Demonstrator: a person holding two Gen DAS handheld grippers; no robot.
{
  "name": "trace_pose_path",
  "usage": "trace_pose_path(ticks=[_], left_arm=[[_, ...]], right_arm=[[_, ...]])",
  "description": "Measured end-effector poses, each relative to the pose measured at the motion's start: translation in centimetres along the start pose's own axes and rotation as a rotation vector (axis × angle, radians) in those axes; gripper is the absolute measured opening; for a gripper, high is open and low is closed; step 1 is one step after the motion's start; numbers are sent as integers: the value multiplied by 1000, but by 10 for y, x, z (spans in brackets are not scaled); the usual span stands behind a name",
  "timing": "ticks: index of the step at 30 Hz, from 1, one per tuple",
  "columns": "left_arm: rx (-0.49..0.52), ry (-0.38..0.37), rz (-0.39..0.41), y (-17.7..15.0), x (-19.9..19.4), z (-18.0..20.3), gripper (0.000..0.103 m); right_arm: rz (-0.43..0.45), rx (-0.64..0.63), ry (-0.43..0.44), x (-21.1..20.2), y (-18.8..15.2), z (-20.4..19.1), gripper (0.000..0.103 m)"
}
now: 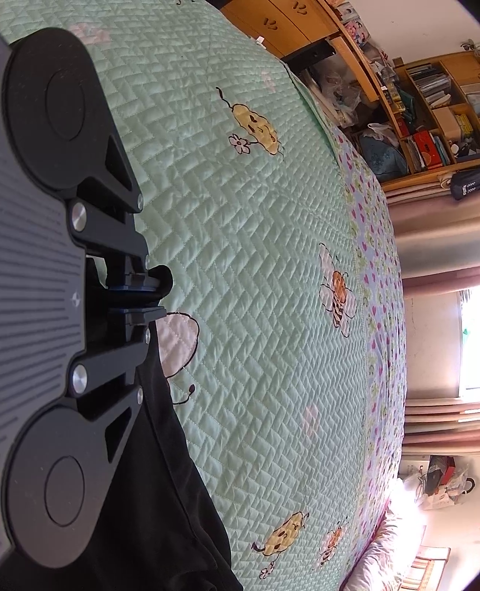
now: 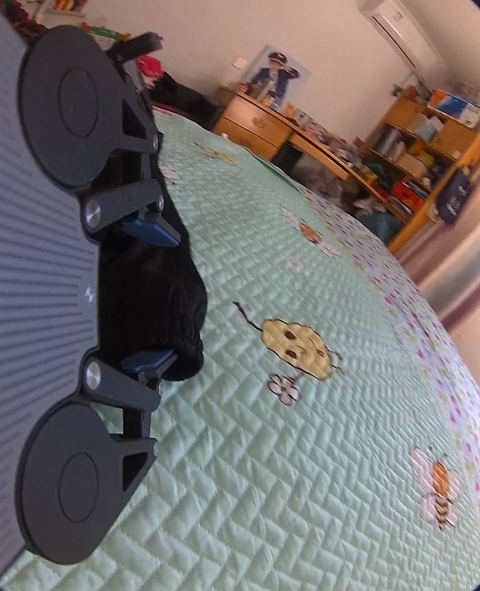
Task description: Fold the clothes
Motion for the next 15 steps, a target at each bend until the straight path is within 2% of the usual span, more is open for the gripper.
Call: trace_pose_path(ticks=[2, 5, 8, 10, 12, 15], left_arm=[[-5, -1, -8, -2, 2, -2, 10], [2, 5, -15, -3, 6, -2, 10], [-8, 12, -30, 0, 13, -1, 10], [-17, 17, -28, 7, 18, 0, 10], [-49, 4, 2, 21, 19, -2, 10], [-98, 5, 73, 46, 18, -7, 10]], right_arm=[[-39, 10, 12, 4, 3, 7, 62], [-10, 58, 117, 8, 8, 16, 62], [4, 108, 178, 21, 11, 23, 64], [8, 106, 140, 28, 12, 23, 64], [72, 111, 106, 24, 16, 21, 63], [273, 139, 123, -5, 27, 17, 62]])
Point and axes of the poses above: each gripper's, at about its wrist camera, not at the fingertips, and x roughly the way its jaws point, z to its right, y to its top, the point moved 4 cm from there along x, roughly the way its jaws point, and after that the axes turned 14 degrees about -x, right-handed, at the moved point
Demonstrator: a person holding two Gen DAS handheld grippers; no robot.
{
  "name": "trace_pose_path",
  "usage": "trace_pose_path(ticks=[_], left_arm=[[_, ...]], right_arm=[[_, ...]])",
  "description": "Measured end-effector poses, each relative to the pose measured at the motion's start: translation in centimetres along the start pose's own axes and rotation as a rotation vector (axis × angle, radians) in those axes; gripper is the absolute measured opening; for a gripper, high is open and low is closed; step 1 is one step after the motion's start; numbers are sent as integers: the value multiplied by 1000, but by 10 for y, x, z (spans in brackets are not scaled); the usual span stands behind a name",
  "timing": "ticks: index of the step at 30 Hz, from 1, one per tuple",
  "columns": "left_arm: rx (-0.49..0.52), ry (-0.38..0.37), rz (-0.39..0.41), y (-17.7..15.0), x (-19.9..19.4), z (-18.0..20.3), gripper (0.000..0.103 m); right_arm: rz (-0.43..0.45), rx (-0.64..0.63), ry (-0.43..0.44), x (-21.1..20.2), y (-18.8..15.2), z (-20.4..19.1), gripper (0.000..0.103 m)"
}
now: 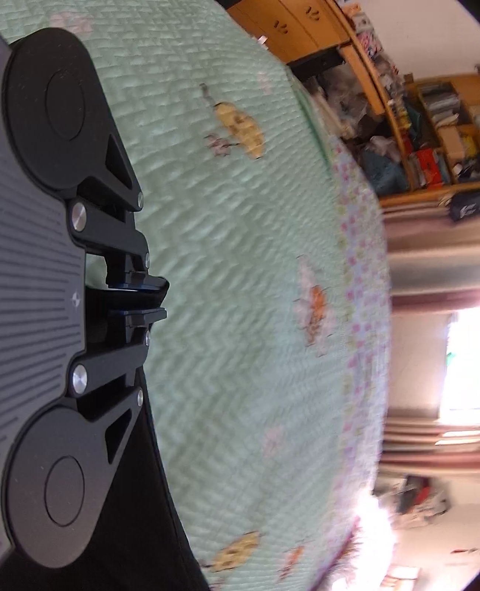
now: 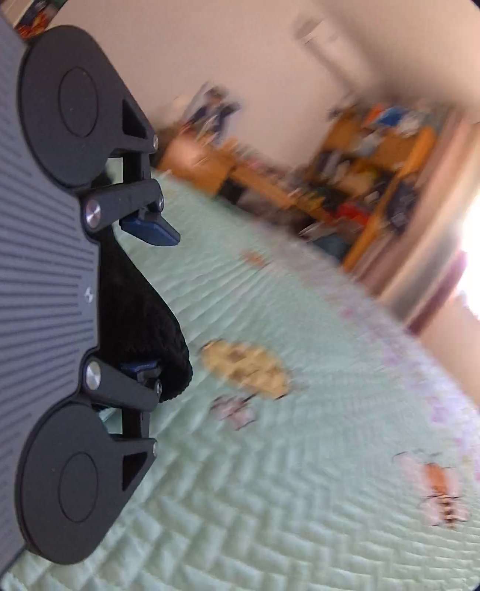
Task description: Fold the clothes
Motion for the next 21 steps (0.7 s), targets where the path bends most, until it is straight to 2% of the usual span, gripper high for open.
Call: trace_pose_path(ticks=[3, 8, 12, 16, 18, 21], left_arm=[[5, 22, 20, 15, 11, 2, 10], [59, 55, -30, 11, 36, 11, 11], [52, 31, -46, -2, 34, 6, 17], [85, -15, -67, -19, 22, 12, 20], [147, -39, -65, -31, 15, 22, 26], [203, -6, -73, -47, 16, 28, 29]], right_arm=[[13, 9, -62, -1, 3, 4, 63], [10, 15, -161, 4, 4, 13, 63], [-41, 17, -197, 19, -5, 25, 63], [-46, 32, -194, 20, -8, 32, 62], [-4, -15, -224, 16, -3, 23, 62], [86, -93, -243, 10, 6, 9, 63]])
Point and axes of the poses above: each gripper's, at about its wrist camera, not at the fingertips, and x roughly the way its jaws point, z to its right, y to its top, the point moved 4 cm from there along x, roughly the way its jaws point, and after that the axes turned 14 degrees about -x, right-handed, at the moved point
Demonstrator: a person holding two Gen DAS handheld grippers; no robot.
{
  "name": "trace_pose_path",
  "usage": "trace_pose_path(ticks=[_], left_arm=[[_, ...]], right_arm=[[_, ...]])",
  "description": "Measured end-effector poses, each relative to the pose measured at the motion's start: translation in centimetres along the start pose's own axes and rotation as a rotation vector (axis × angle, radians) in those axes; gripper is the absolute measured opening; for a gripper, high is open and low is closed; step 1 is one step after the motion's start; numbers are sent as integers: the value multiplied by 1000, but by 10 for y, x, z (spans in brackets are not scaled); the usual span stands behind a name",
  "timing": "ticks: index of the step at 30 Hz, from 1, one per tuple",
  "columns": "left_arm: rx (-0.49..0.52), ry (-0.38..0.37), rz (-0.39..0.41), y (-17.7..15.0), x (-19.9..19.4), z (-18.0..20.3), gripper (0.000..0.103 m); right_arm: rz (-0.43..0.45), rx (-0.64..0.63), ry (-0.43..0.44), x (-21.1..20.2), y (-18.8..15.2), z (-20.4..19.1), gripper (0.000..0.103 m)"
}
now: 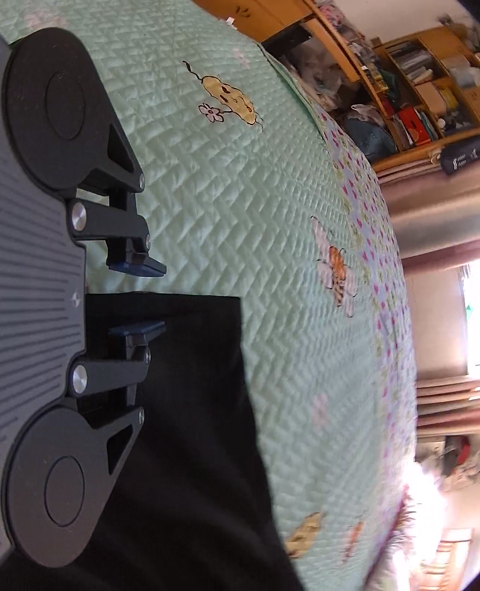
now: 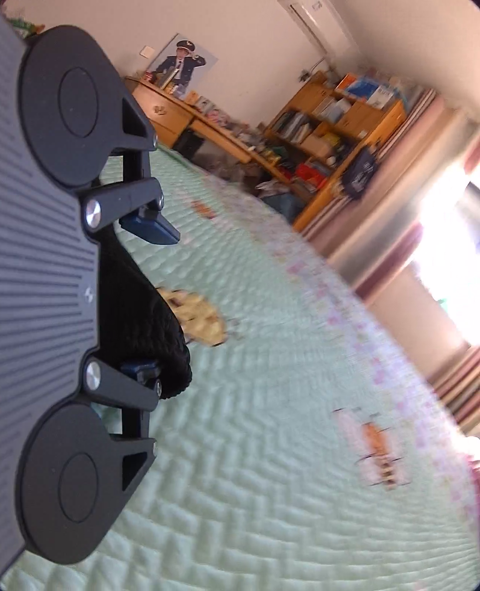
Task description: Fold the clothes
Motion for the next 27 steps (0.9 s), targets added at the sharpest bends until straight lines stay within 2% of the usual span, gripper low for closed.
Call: trace_pose_path(ticks=[3, 4, 7, 9, 11, 12, 13, 14, 18, 21, 25, 27], left_arm=[[-28, -5, 0, -6, -9, -2, 29], [-33, -4, 4, -7, -15, -4, 29], [-25, -29, 8, -25, -47, -7, 29], [-16, -51, 10, -38, -70, -8, 31], [-10, -60, 6, -56, -94, -13, 39], [-12, -58, 1, -67, -106, -16, 39], [-21, -56, -6, -78, -117, -20, 41], [-29, -55, -12, -90, -128, -24, 45], [-71, -66, -39, -127, -164, -27, 52], [-112, -103, -62, -148, -186, -18, 58], [-102, -135, -84, -169, -205, 8, 62], [-95, -147, -98, -177, -211, 18, 63]], right_arm=[[-175, -10, -75, 22, -6, 7, 63], [-198, -25, -75, 24, -8, 9, 63], [-178, 37, -35, 2, -10, 15, 64], [-150, 118, -7, -23, -15, 23, 69], [-143, 159, -24, -60, -25, 26, 71], [-137, 164, -13, -79, -31, 25, 71], [-126, 156, 8, -104, -38, 22, 71], [-115, 124, -10, -130, -46, 17, 72], [-92, -68, -129, -222, -86, -2, 77], [-142, -58, -155, -239, -114, -2, 77], [-114, 108, -127, -222, -131, 8, 78], [-104, 109, -108, -206, -133, 2, 78]])
Point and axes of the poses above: each gripper's, at about its wrist camera, not at the fingertips, and x roughly the way its jaws point, z to its right, y to its top, the point moved 4 cm from there along x, roughly the way its jaws point, and after that the axes turned 14 degrees about -x, right-handed, at the moved point
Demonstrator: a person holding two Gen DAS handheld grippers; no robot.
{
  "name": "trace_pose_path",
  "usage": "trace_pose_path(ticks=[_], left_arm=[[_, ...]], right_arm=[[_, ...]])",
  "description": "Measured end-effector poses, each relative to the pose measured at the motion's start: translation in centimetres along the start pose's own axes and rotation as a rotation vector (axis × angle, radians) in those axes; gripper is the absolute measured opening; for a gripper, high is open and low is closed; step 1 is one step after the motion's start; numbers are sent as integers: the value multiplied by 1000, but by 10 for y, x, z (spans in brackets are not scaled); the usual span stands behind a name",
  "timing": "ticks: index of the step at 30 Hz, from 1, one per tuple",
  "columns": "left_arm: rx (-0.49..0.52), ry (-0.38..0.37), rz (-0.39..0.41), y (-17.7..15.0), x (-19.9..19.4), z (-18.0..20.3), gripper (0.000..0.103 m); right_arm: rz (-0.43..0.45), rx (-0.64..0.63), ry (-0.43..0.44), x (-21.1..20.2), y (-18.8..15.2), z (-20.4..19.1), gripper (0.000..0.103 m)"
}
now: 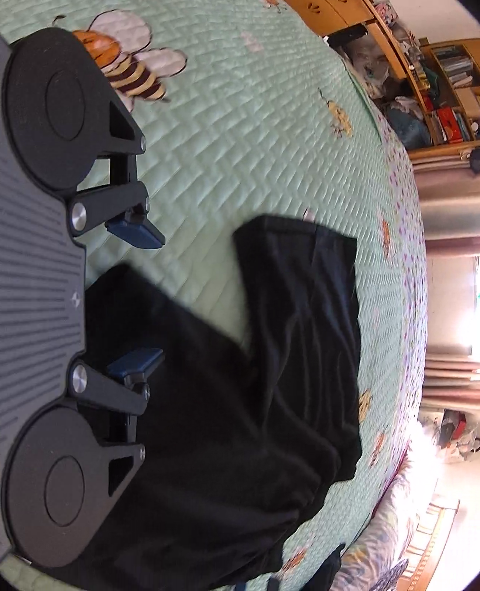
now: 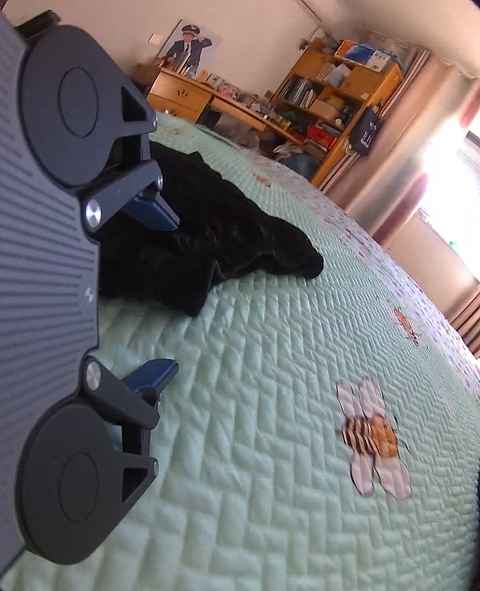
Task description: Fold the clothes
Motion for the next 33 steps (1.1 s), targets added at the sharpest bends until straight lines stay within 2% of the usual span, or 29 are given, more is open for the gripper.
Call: trace_pose_path(ticks=[2, 3, 4, 6, 7, 8, 13, 15, 18, 20, 22, 24, 26, 27, 30, 33], left_arm=[[3, -3, -19, -7, -1, 6, 65], [14, -6, -26, -11, -1, 11, 65], [37, -11, -28, -16, -1, 16, 66], [83, -20, -34, -26, -2, 28, 71], [104, -22, -39, -30, -2, 33, 73], [119, -23, -50, -34, -1, 36, 73], [143, -30, -71, -43, 2, 40, 75], [117, -33, -71, -40, 2, 36, 75], [46, -24, -35, -29, -9, 18, 74], [12, -2, -10, -22, -17, 4, 75], [-14, 4, 2, -20, -23, -7, 75], [-40, -8, -5, -21, -28, -14, 75], [-55, -12, -14, -25, -31, -18, 75], [-60, -13, -19, -28, -33, -19, 75], [-85, -41, -51, -41, -37, -24, 75], [-109, -79, -100, -58, -39, -27, 75]], right_arm=[[-3, -17, -8, 15, -2, -8, 77], [-10, -24, -26, 21, -3, -11, 64], [-31, -37, -35, 24, -5, -14, 30], [-56, -48, -53, 26, -10, -16, 22], [-55, -57, -73, 21, -10, -15, 21], [-46, -61, -103, 14, -8, -11, 21], [-34, 13, -112, -1, -8, 16, 21], [-23, 34, -96, 0, -9, 19, 23], [11, 141, -37, -5, -13, 30, 28], [47, 186, -52, -23, -20, 29, 30], [62, 122, -74, -42, -30, 12, 34], [55, -12, 36, -58, -48, -27, 34], [-21, -133, 159, -64, -73, -68, 37], [-64, -202, 188, -66, -87, -89, 39], [-128, -364, 178, -71, -122, -133, 54], [-152, -439, 238, -71, -145, -164, 55]])
Point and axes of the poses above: each gripper's, at about its wrist camera, not at the fingertips, and x roughly the way its jaws point, z to its right, y to its top, the point moved 4 cm from there along x, roughly the way its jaws point, and after that the axes turned 14 degrees about -x, right-handed, at the moved point
